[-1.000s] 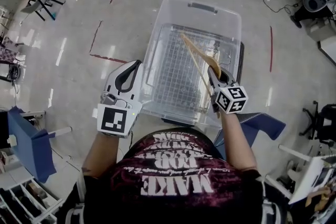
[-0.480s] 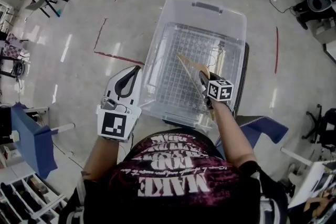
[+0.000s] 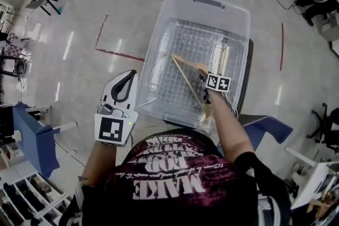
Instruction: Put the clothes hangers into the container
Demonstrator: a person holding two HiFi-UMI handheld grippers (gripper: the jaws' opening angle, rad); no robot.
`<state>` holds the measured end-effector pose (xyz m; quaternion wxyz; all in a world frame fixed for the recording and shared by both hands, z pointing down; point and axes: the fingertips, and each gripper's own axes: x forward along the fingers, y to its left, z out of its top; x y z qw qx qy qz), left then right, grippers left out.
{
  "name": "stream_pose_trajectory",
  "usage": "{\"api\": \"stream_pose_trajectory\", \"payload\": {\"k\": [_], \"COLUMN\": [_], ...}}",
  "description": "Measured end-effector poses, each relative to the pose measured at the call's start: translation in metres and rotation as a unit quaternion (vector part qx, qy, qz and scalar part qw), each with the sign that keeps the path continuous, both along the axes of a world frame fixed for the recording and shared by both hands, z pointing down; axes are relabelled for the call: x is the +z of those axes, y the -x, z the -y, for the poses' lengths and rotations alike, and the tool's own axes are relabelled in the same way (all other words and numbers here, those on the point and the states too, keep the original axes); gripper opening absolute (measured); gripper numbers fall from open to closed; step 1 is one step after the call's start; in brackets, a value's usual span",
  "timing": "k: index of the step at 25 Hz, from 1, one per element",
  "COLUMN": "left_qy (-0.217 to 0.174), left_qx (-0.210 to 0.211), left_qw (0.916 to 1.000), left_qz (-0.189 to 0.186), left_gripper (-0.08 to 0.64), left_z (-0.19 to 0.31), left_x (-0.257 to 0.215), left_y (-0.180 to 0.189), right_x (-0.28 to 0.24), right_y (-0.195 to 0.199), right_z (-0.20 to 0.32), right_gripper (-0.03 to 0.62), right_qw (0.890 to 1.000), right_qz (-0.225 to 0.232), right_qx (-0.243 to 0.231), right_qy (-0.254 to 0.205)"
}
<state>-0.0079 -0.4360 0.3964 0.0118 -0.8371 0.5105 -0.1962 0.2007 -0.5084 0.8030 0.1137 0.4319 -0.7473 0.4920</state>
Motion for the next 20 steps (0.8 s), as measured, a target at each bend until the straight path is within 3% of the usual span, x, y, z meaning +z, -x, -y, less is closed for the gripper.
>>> {"api": "stream_pose_trajectory", "payload": {"k": [7, 9, 13, 16, 20], "left_qy": [0.013, 0.014, 0.019, 0.021, 0.003], "left_qx": [-0.003, -0.004, 0.005, 0.019, 0.059], "left_qw": [0.9999, 0.9999, 0.9998, 0.9996, 0.9980], "left_qz": [0.003, 0.003, -0.002, -0.006, -0.023], "left_gripper": [0.006, 0.006, 0.006, 0.006, 0.006], "left_z": [-0.007, -0.009, -0.012, -0.008, 0.011], "left_x": [0.008, 0.009, 0.014, 0.011, 0.000], "left_y": [0.008, 0.016, 0.032, 0.039, 0.030], "right_x": [0.048, 0.062, 0.071, 0.055, 0.007], "right_y": [-0.027, -0.034, -0.045, -0.047, -0.057], "right_z": [0.000, -0.010, -0.036, -0.045, -0.042], "right_gripper": [0.156, 0.163, 0.270, 0.317, 0.327], "right_qw": [0.995, 0.990, 0.973, 0.966, 0.969], "right_qz": [-0.065, -0.108, -0.187, -0.231, -0.232], "right_qx": [0.046, 0.050, 0.049, 0.021, 0.034], "right_qy": [0.054, 0.082, 0.125, 0.117, 0.073]}}
